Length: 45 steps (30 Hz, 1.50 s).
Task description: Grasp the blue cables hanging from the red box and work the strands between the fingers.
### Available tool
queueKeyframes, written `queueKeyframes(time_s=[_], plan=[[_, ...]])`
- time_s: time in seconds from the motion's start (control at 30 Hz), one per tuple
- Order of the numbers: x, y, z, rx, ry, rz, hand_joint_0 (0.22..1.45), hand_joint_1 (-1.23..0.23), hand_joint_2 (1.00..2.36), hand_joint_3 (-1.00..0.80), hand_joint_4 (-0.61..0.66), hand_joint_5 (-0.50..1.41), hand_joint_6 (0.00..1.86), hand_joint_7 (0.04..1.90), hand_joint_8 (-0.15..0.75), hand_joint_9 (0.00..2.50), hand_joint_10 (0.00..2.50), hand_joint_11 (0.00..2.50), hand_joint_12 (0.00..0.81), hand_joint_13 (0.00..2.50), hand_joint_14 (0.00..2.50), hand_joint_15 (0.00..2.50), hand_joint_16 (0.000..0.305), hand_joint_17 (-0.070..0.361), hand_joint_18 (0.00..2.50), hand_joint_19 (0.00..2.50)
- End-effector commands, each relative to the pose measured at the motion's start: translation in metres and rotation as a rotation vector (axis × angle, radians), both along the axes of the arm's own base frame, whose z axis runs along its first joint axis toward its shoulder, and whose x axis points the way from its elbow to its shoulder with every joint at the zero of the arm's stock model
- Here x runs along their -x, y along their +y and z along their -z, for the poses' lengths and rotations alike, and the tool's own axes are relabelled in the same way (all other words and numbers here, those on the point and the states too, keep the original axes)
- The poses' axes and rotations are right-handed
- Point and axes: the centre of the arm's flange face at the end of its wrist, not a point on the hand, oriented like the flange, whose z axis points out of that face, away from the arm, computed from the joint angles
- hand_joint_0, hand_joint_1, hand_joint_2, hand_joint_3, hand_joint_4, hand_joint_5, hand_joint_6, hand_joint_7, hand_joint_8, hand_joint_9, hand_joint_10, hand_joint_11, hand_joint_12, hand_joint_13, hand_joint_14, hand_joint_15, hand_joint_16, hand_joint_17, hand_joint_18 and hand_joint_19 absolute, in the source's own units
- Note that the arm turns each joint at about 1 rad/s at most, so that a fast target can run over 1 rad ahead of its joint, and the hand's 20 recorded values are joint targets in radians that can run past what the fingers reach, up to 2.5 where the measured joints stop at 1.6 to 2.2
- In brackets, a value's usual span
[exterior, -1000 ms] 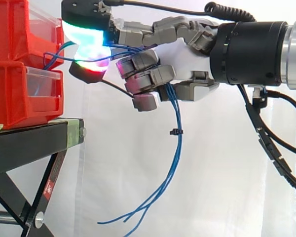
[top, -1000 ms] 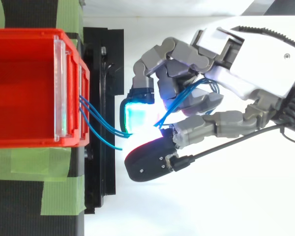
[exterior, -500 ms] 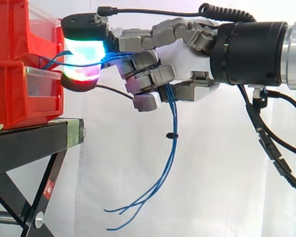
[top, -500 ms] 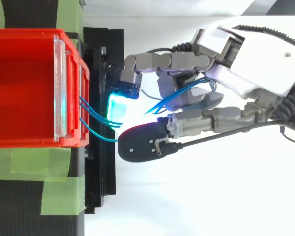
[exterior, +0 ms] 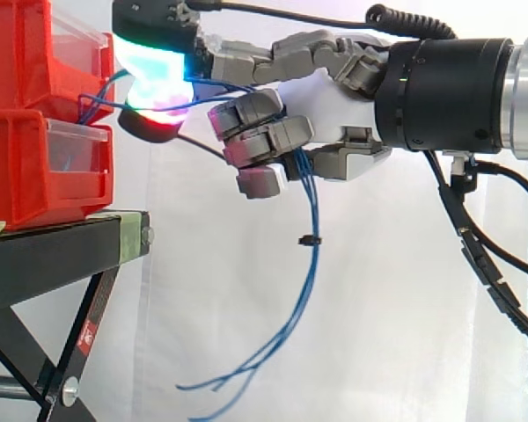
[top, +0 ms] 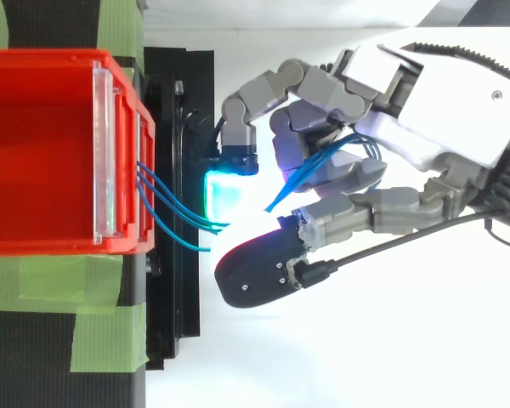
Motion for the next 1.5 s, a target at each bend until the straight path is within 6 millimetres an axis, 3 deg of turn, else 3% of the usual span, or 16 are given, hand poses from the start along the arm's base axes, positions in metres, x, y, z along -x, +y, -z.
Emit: queueKeyframes(time_s=[0.0,0.07,0.13,0.17,0.23,0.3,0.33,0.4,0.47,0.5,0.63,1.1,1.2,1.23,1.3,1.47], plan=[[0.0001,0.0000,0.0001,0.000,0.001,0.000,1.15,-0.68,1.01,-0.19,0.27,0.55,0.01,1.42,0.376,0.67,2.50,2.46,0.418,1.00,2.50,1.32,0.045,0.102,1.37,1.28],[0.0005,-0.0002,0.0005,0.002,0.006,0.000,1.05,-0.65,1.00,-0.18,0.45,0.47,0.02,1.00,0.376,0.67,2.50,2.46,0.418,1.00,2.50,1.32,0.045,0.102,1.37,1.28],[0.0011,-0.0003,0.0012,0.002,0.013,0.000,0.97,-0.62,1.10,-0.21,0.49,0.44,0.02,0.89,0.376,0.67,2.50,2.46,0.418,1.00,2.50,1.32,0.045,0.102,1.37,1.28],[0.0013,-0.0004,0.0014,-0.002,0.012,-0.001,1.04,-0.64,1.00,-0.20,0.46,0.43,0.02,0.92,0.376,0.67,2.50,2.46,0.418,1.00,2.50,1.32,0.045,0.102,1.37,1.28],[0.0014,-0.0004,0.0015,-0.005,0.012,-0.001,1.14,-0.66,1.01,-0.22,0.39,0.48,0.02,1.03,0.376,0.67,2.50,2.46,0.418,1.00,2.50,1.32,0.045,0.102,1.37,1.28],[0.0014,-0.0004,0.0015,-0.008,0.011,-0.002,1.24,-0.66,1.02,-0.22,0.20,0.61,0.01,1.43,0.376,0.67,2.50,2.46,0.418,1.00,2.50,1.32,0.045,0.102,1.37,1.28],[0.0014,-0.0004,0.0015,-0.008,0.011,-0.002,1.24,-0.66,1.02,-0.22,0.16,0.60,0.01,1.48,0.376,0.67,2.50,2.46,0.418,1.00,2.50,1.32,0.045,0.102,1.37,1.28],[0.0014,-0.0004,0.0015,-0.008,0.011,-0.002,1.18,-0.70,1.02,-0.18,0.18,0.26,0.80,1.24,0.376,0.67,2.50,2.46,0.418,1.00,2.50,1.32,0.045,0.102,1.37,1.28],[0.0014,-0.0004,0.0015,-0.008,0.011,-0.002,1.06,-0.77,1.01,-0.13,0.25,0.10,0.99,1.12,0.376,0.67,2.50,2.46,0.418,1.00,2.50,1.32,0.045,0.102,1.37,1.28],[0.0014,-0.0004,0.0015,-0.008,0.011,-0.002,0.94,-0.77,1.01,-0.28,0.24,-0.03,1.20,1.07,0.376,0.67,2.50,2.46,0.418,1.00,2.50,1.32,0.045,0.102,1.37,1.28],[0.0014,-0.0004,0.0015,-0.008,0.011,-0.002,0.82,-0.74,1.01,-0.65,0.23,-0.03,1.33,1.13,0.376,0.67,2.50,2.46,0.418,1.00,2.50,1.32,0.045,0.102,1.37,1.28],[0.0026,-0.0008,0.0028,-0.006,0.024,-0.002,0.78,-0.63,1.00,-1.00,0.20,0.25,0.88,1.19,0.376,0.67,2.50,2.46,0.418,1.00,2.50,1.32,0.045,0.102,1.37,1.28],[0.0031,-0.0009,0.0033,-0.006,0.029,-0.002,0.77,-0.61,1.00,-1.00,0.24,0.38,0.52,1.31,0.376,0.67,2.50,2.46,0.418,1.00,2.50,1.32,0.045,0.102,1.37,1.28],[0.0031,-0.0009,0.0033,-0.006,0.029,-0.002,0.77,-0.61,1.00,-1.00,0.25,0.38,0.51,1.31,0.376,0.67,2.50,2.46,0.418,1.00,2.50,1.32,0.045,0.102,1.37,1.28],[0.0033,-0.0009,0.0035,-0.005,0.030,-0.002,0.76,-0.59,1.00,-1.00,0.29,0.51,0.08,1.49,0.376,0.67,2.50,2.46,0.418,1.00,2.50,1.32,0.045,0.102,1.37,1.28],[0.0033,-0.0009,0.0035,-0.005,0.030,-0.002,0.77,-0.58,1.00,-1.00,0.29,0.55,0.01,1.47,0.376,0.67,2.50,2.46,0.418,1.00,2.50,1.32,0.045,0.102,1.37,1.28]])
